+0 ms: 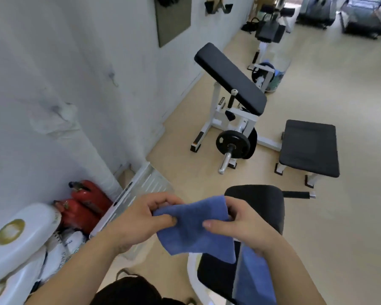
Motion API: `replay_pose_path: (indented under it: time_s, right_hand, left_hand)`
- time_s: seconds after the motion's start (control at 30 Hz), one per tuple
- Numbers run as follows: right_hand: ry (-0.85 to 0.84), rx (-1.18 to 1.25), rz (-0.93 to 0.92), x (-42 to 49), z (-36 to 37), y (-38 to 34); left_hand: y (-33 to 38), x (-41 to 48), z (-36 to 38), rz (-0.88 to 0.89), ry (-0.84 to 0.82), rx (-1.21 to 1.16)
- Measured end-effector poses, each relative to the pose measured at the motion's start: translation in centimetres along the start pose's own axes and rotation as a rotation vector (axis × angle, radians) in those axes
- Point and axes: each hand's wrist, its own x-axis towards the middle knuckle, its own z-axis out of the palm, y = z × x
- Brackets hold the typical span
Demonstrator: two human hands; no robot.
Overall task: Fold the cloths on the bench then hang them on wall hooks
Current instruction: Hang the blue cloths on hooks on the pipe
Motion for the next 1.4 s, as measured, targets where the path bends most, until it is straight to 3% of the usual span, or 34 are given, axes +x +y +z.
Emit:
replay_pose_path:
  time_s: [0.3, 0.47, 0.57, 0.73, 0.97, 1.2, 1.4]
  right_hand:
    - [0.022, -0.145, -0.087, 15.3, 11.5, -10.4]
    - [0.063, -0.115, -0.127, 23.0, 15.4, -16.6]
    - [0.089, -0.159, -0.219, 26.1, 16.1, -20.0]
    - [0.086, -0.258, -0.304, 30.3, 13.9, -24.5]
    - [0.183, -0.205, -0.428, 37.6, 7.7, -31.0]
    - [0.240, -0.225, -0.645, 43.9, 0.8, -40.3]
    - [0.344, -0.343, -0.817, 48.6, -3.2, -48.5]
  left_hand:
    - [-1.7, -3.3, -16.3, 0.010, 0.539, -0.019]
    - [-0.9, -1.6, -26.1, 0.012, 0.726, -0.062]
    - [0.7, -0.1, -29.9, 0.072, 0.751, 0.003]
    - [4.9, 3.3, -34.1, 0.164, 0.742, 0.178]
    - [12.1, 8.0, -36.5, 0.281, 0.657, 0.320]
    - [21.2, 14.8, -38.7, 0.482, 0.888, 0.434]
    - [29.2, 20.1, -40.5, 0.548, 1.083, 0.363]
